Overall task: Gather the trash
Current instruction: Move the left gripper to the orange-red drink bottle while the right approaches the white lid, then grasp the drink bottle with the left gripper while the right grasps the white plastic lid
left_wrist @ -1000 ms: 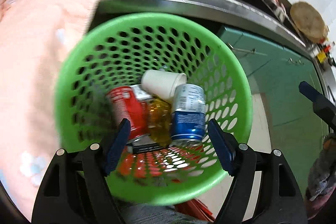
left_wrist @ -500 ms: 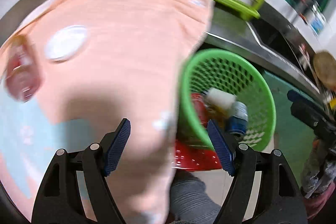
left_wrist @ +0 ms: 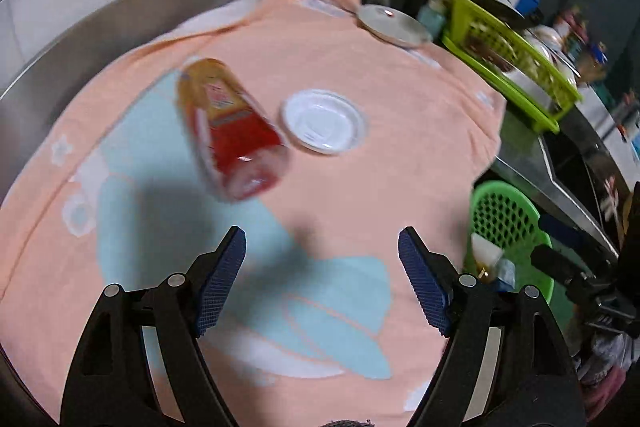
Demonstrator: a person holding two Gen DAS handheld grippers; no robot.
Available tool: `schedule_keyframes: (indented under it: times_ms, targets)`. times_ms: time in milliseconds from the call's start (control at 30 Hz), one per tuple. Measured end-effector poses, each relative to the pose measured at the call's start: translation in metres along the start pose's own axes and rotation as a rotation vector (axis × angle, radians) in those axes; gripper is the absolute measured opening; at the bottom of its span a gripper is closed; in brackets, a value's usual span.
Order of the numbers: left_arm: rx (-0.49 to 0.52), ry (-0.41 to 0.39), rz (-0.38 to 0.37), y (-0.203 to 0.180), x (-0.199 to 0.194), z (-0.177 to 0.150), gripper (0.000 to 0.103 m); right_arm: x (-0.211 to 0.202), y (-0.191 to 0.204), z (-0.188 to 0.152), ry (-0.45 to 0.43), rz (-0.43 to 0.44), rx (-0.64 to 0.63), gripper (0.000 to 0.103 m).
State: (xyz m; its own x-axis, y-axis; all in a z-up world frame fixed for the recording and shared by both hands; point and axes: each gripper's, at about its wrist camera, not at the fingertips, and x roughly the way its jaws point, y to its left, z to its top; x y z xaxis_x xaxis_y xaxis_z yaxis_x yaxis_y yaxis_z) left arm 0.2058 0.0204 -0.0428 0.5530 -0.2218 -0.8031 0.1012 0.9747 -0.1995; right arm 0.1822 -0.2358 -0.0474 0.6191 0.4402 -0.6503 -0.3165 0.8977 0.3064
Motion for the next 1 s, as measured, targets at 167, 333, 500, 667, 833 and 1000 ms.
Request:
schedule_keyframes:
  times_ms: [167, 333, 500, 667, 833, 1000]
  targets:
    - [-0.042, -0.008, 0.005, 0.023, -0.004, 0.009, 0.079, 0.023, 0.022, 0.015, 0.013, 0.004, -0.064, 0.085]
    - [-0.081, -0.016, 0.017, 0.041, -0.002, 0.023, 0.08, 0.051, 0.04, 0.03, 0.025, 0.003, -0.147, 0.089]
    - [-0.126, -0.025, -0.001, 0.059, 0.004, 0.041, 0.084, 0.082, 0.047, 0.043, 0.049, 0.005, -0.191, 0.091]
    - [-0.159, -0.02, -0.007, 0.07, 0.015, 0.056, 0.086, 0.114, 0.057, 0.056, 0.068, 0.016, -0.269, 0.092]
    - [-0.194, -0.002, -0.007, 0.08, 0.03, 0.07, 0.088, 0.148, 0.064, 0.067, 0.101, 0.031, -0.33, 0.093]
    - [-0.227, 0.024, 0.02, 0.085, 0.049, 0.083, 0.088, 0.177, 0.062, 0.078, 0.153, 0.051, -0.342, 0.093]
